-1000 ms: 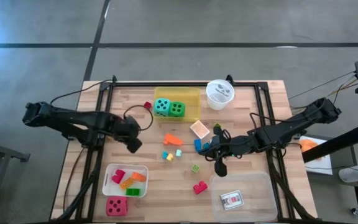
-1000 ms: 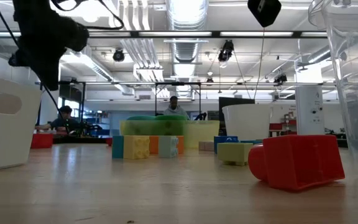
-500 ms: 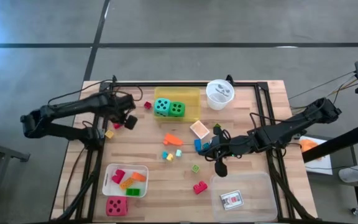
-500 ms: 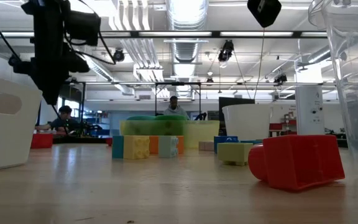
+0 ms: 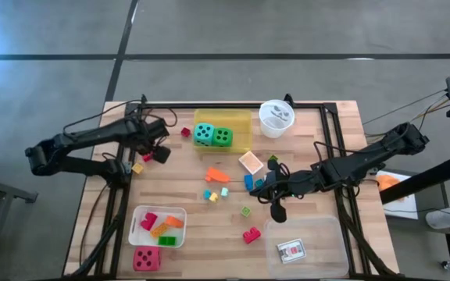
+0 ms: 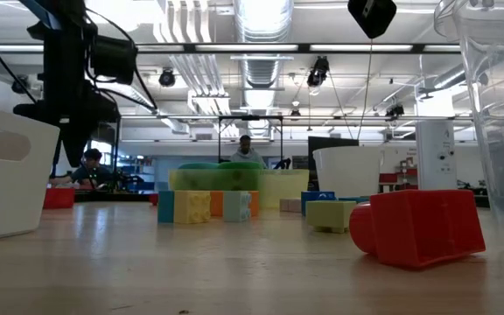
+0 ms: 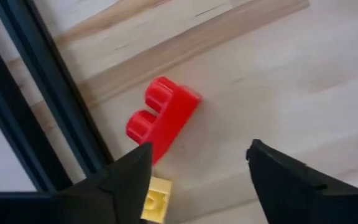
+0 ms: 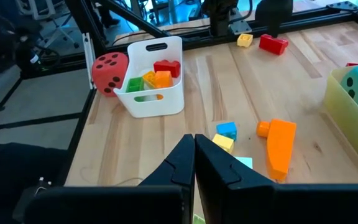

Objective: Pick & Place Toys
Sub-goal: Put the top red game piece into the white bin

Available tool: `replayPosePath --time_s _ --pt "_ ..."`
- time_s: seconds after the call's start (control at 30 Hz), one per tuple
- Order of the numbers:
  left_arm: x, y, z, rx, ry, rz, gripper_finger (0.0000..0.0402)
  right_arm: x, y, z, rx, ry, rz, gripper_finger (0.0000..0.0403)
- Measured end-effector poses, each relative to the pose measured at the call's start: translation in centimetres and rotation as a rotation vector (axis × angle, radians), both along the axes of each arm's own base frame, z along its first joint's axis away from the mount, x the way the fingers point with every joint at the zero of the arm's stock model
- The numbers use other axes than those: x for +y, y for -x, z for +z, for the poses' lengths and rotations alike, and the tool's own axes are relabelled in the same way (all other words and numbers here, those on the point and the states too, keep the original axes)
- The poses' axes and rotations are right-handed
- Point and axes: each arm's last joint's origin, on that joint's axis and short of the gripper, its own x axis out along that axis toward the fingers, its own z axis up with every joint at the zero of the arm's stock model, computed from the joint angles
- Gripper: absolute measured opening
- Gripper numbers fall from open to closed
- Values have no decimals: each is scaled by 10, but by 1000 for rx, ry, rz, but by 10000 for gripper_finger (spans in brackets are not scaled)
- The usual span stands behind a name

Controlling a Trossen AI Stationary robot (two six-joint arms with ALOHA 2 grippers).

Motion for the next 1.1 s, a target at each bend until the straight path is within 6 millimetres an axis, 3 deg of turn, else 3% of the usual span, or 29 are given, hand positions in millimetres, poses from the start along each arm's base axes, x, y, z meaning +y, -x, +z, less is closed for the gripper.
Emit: replayPosePath --time_s 0.27,0.7,1.1 --pt "2 7 -14 40 -9 -39 293 0 0 0 -1 -1 0 9" --pt "15 2 -34 49 15 100 295 0 -1 2 -17 -7 -1 9" --pt "28 -7 -65 195 63 47 295 1 -1 1 -13 -12 14 9"
